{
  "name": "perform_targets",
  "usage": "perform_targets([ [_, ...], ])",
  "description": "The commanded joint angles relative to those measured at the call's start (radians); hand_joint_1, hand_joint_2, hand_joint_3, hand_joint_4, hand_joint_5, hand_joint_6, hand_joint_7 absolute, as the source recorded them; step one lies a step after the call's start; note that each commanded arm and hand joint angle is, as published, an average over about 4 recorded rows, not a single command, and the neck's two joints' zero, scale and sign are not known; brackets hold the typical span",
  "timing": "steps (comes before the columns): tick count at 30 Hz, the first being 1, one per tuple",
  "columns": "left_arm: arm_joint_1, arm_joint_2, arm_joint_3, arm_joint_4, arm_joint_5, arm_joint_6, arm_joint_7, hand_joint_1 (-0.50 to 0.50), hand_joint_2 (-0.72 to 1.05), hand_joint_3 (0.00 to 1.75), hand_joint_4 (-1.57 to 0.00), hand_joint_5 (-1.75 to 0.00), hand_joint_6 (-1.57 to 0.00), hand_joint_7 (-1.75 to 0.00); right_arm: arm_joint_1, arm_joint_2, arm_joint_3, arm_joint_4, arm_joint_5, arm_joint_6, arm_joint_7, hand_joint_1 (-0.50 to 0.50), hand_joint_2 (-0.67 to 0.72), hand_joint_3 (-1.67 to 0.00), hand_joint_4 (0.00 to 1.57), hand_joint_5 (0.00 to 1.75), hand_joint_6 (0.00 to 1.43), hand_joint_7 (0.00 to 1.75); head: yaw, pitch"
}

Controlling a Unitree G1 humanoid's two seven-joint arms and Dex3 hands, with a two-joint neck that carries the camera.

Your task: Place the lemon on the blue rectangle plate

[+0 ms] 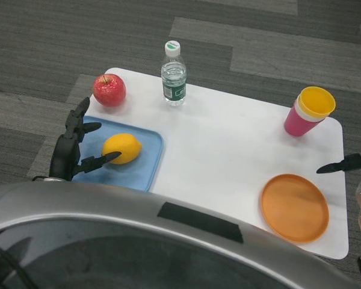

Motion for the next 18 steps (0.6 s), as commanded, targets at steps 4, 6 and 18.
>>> perform_targets([
  [4,0.014,0.021,-0.063,-0.03,-0.095,-0.052,0.062,-0.5,0.67,0.09,0.0,-1.03,0.0,-0.21,0.006,-0.008,0.001,-0.01,0.007,0.003,-0.003,-0.46,0.66,0.0,0.0,0.0,0.0,0.0,-0.005,0.008],
  [6,0.017,0.024,-0.095,-0.033,-0.129,-0.067,0.091,-0.5,0.67,0.09,0.0,-1.03,0.0,-0.21,0.009,-0.007,0.001,-0.012,0.007,0.003,-0.003,-0.46,0.66,0.0,0.0,0.0,0.0,0.0,-0.004,0.012],
  [18,-0.022,0.055,-0.325,-0.271,-0.353,-0.027,0.26,-0.5,0.65,0.09,0.0,-0.51,0.0,-0.21,0.009,-0.007,0.016,-0.015,0.007,0.005,-0.003,-0.46,0.66,0.0,0.0,0.0,0.0,0.0,-0.018,0.05],
])
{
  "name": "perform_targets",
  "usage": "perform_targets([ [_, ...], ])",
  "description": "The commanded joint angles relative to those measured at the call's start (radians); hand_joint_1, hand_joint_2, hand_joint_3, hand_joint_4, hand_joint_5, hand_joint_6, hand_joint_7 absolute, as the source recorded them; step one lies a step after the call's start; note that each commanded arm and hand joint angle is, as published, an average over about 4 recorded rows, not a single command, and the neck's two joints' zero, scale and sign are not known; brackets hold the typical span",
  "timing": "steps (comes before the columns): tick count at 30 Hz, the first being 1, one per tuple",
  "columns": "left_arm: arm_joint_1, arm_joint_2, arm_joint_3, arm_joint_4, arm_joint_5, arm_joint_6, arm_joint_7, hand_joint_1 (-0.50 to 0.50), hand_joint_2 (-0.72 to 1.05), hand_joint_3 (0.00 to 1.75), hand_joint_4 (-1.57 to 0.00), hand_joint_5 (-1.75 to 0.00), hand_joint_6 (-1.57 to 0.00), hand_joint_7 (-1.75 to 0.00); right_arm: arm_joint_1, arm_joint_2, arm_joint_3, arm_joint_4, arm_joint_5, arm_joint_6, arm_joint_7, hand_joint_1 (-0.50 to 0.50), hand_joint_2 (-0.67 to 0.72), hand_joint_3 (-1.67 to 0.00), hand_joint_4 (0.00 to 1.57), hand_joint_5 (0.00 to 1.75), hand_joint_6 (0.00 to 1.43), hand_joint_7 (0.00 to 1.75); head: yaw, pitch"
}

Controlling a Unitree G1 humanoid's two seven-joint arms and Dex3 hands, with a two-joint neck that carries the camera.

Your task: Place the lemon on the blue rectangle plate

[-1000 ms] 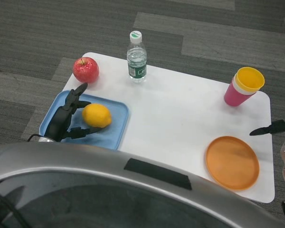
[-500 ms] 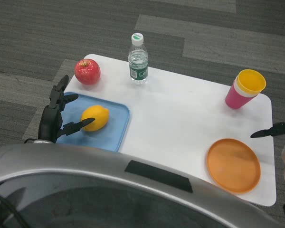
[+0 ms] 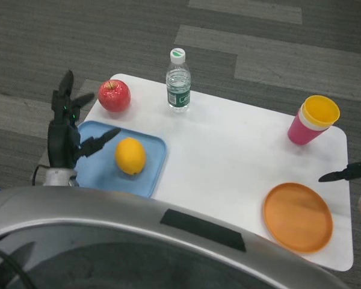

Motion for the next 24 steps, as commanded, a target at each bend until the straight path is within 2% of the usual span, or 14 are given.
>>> perform_targets([
  [1,-0.027,0.019,-0.059,-0.072,-0.074,0.038,0.069,-0.5,0.63,0.09,0.0,-0.41,0.0,-0.21,0.006,-0.006,0.008,-0.001,0.006,0.003,-0.003,-0.46,0.66,0.0,0.0,0.0,0.0,0.0,-0.013,0.014],
  [2,-0.037,0.021,-0.079,-0.089,-0.096,0.048,0.092,-0.5,0.58,0.09,0.0,-0.26,0.0,-0.21,0.007,-0.005,0.008,-0.002,0.006,0.003,-0.003,-0.46,0.66,0.0,0.0,0.0,0.0,0.0,-0.018,0.019],
  [5,-0.083,0.041,-0.163,-0.121,-0.211,0.097,0.117,-0.5,0.52,0.09,0.0,-0.1,0.0,-0.21,0.008,-0.002,0.006,-0.006,0.006,0.003,-0.003,-0.46,0.66,0.0,0.0,0.0,0.0,0.0,-0.035,0.036],
  [9,-0.151,0.078,-0.319,-0.147,-0.452,0.131,0.11,-0.47,0.85,0.09,0.0,-0.1,0.0,-0.21,0.008,0.005,0.001,-0.012,0.006,0.003,-0.003,-0.46,0.66,0.0,0.0,0.0,0.0,0.0,-0.056,0.06],
  [12,-0.196,0.103,-0.428,-0.163,-0.603,0.147,0.103,-0.46,0.91,0.09,0.0,-0.1,0.0,-0.21,0.008,0.008,-0.002,-0.015,0.006,0.003,-0.003,-0.46,0.66,0.0,0.0,0.0,0.0,0.0,-0.07,0.078],
  [17,-0.232,0.12,-0.474,-0.192,-0.636,0.221,0.099,-0.48,0.47,0.09,0.0,-0.1,0.0,-0.21,0.009,0.012,-0.005,-0.016,0.006,0.003,-0.003,-0.46,0.66,0.0,0.0,0.0,0.0,0.0,-0.098,0.108],
  [24,-0.232,0.15,-0.48,-0.28,-0.652,0.389,0.059,-0.48,0.12,0.09,0.0,-0.08,0.0,-0.21,0.009,0.014,-0.002,-0.015,0.006,0.003,-0.005,-0.46,0.66,0.0,0.0,0.0,0.0,0.0,-0.146,0.138],
])
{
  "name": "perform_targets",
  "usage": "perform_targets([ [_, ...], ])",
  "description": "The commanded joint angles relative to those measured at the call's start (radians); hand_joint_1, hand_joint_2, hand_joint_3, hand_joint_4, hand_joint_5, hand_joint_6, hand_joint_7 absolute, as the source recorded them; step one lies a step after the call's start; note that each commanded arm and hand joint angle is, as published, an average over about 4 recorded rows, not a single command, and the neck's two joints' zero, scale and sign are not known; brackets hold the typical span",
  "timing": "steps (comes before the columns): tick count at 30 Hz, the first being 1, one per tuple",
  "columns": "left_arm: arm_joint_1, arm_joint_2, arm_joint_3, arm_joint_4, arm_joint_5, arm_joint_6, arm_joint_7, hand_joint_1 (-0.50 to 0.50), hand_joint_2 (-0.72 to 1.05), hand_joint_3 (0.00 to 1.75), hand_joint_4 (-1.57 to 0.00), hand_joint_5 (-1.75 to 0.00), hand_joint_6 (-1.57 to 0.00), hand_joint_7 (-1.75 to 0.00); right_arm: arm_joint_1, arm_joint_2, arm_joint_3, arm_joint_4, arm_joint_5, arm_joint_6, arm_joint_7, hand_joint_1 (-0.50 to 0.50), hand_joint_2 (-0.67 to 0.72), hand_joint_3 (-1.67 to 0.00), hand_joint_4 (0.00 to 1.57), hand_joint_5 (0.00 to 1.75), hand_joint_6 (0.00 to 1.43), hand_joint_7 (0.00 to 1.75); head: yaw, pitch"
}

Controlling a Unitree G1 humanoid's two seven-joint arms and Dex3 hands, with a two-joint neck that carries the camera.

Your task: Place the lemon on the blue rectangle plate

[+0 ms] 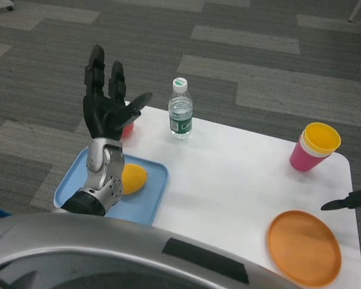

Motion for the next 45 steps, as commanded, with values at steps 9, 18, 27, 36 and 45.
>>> perform_targets([
  [9,0.031,0.083,0.14,-0.227,0.048,0.429,-0.181,-0.46,-0.24,0.09,0.0,0.0,0.0,-0.21,0.0,0.002,0.006,-0.009,0.003,0.001,-0.005,-0.46,0.66,0.0,0.0,0.0,0.0,0.0,-0.189,0.038],
  [18,0.026,0.188,0.255,-0.29,0.16,0.671,-0.291,-0.46,-0.46,0.09,0.0,0.0,0.0,-0.21,-0.001,0.002,0.007,-0.048,0.003,0.001,-0.005,-0.46,0.66,0.0,0.0,0.0,0.0,0.0,-0.328,0.04],
  [27,0.0,0.223,0.306,-0.269,0.303,0.724,-0.347,-0.46,-0.46,0.09,0.0,0.0,0.0,-0.21,-0.029,-0.003,0.096,-0.094,0.003,0.009,-0.005,-0.46,0.66,0.0,0.0,0.0,0.0,0.0,-0.479,0.045],
  [36,-0.003,0.223,0.308,-0.264,0.308,0.726,-0.348,-0.45,-0.46,0.09,0.0,0.0,0.0,-0.21,-0.033,-0.001,0.106,-0.11,0.003,0.01,-0.005,-0.46,0.66,0.0,0.0,0.0,0.0,0.0,-0.442,0.05],
  [45,0.002,0.22,0.302,-0.265,0.305,0.726,-0.348,-0.46,-0.46,0.09,0.0,0.0,0.0,-0.21,-0.033,-0.001,0.106,-0.114,0.003,0.01,-0.006,-0.46,0.66,0.0,0.0,0.0,0.0,0.0,-0.436,0.046],
])
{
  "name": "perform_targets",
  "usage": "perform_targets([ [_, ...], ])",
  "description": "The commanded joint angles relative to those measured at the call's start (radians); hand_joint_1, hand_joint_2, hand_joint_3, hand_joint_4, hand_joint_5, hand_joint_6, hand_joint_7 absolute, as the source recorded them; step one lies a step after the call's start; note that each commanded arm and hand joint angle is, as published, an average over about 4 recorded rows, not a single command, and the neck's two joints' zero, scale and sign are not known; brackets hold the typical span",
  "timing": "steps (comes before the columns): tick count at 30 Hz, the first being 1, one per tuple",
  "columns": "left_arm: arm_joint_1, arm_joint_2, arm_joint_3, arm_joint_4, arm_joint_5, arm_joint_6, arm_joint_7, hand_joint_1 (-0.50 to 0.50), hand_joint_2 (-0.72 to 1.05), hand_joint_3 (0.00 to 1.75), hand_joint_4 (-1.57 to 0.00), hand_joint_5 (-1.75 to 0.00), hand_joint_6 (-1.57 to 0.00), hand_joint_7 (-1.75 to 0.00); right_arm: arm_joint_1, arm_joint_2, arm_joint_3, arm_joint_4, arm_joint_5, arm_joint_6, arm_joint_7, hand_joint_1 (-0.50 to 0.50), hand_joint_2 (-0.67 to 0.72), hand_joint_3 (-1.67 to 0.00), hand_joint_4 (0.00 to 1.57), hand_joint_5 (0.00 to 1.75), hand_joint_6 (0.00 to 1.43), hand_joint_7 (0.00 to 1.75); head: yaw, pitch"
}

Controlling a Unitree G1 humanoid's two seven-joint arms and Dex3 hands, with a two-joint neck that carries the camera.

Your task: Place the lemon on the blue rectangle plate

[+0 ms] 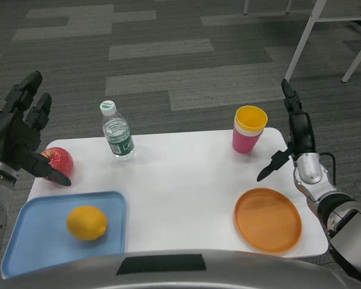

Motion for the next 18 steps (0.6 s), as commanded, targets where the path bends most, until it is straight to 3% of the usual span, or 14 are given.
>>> perform_targets([
  [1,-0.007,0.003,0.002,0.001,0.003,0.007,-0.001,-0.46,-0.46,0.09,0.0,0.0,0.0,-0.21,-0.019,-0.005,0.003,-0.007,0.001,0.007,-0.005,-0.46,0.66,0.0,0.0,0.0,0.0,0.0,0.0,0.001],
  [18,0.009,-0.009,-0.008,0.001,-0.004,0.007,-0.001,-0.46,-0.46,0.09,0.0,0.0,0.0,-0.26,-0.014,-0.003,-0.008,-0.011,0.001,0.007,-0.006,-0.46,0.66,0.0,0.0,0.0,0.0,0.0,0.01,0.019],
])
